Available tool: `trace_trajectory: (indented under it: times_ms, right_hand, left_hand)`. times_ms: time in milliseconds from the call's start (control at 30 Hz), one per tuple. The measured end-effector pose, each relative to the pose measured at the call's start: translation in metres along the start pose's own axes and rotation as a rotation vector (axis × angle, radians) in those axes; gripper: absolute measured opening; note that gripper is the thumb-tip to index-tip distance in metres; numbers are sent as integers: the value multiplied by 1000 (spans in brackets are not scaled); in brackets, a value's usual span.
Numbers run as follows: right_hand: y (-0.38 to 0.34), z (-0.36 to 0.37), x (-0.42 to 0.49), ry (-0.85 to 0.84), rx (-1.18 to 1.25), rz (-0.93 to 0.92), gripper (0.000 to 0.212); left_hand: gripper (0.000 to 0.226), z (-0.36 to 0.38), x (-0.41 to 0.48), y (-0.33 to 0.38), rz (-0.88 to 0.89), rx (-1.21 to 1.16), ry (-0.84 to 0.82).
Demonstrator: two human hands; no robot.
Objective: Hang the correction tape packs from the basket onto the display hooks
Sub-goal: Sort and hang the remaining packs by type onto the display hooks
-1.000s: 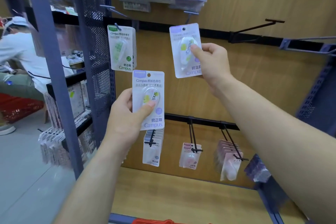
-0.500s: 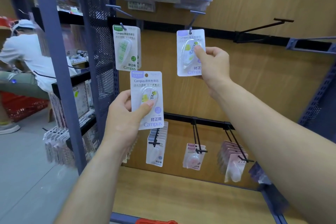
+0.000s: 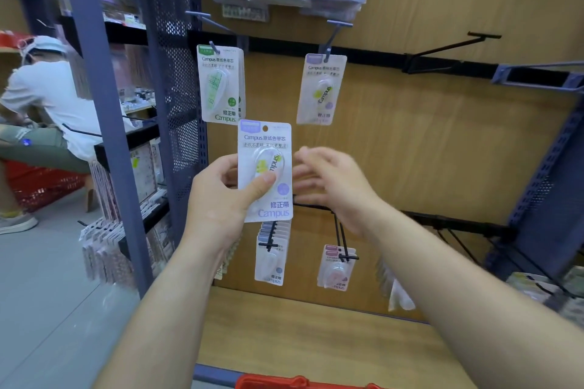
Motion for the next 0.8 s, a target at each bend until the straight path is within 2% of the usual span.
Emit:
trace_trajectory:
  times_ms: [67,333,400,467,600,800]
  right_hand:
    - [4,8,-14,-75,20,-22,20]
    - [-6,-2,-21,-128,47,-88,23]
    - [-13,-8,-15,-65,64,-100,17]
    - [-25,-24,0,77,106,-129,11]
    - [-58,-57,32,290,75,-220,11]
    - [-77,-64,57,329,-12,-260,17]
  left_hand:
    - [32,3,-2,-2,7,33,-7]
    - [33,8,-7,1,36,52,9]
    - [37,8,-7,5,49,89,20]
    - [43,6,-7,11,91,190,32]
    - [30,1,-9,18,174,397,6]
    - [31,-7,-4,15,202,620,-22]
Point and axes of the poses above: each hand's wrist, its own x-axis towards the middle knuckle, its own z-axis out of the palm, y = z × x, the point moved 7 cm from there along x, towards the middle knuckle, and after that the axes turned 3 degrees about y, right-handed, at the moved point
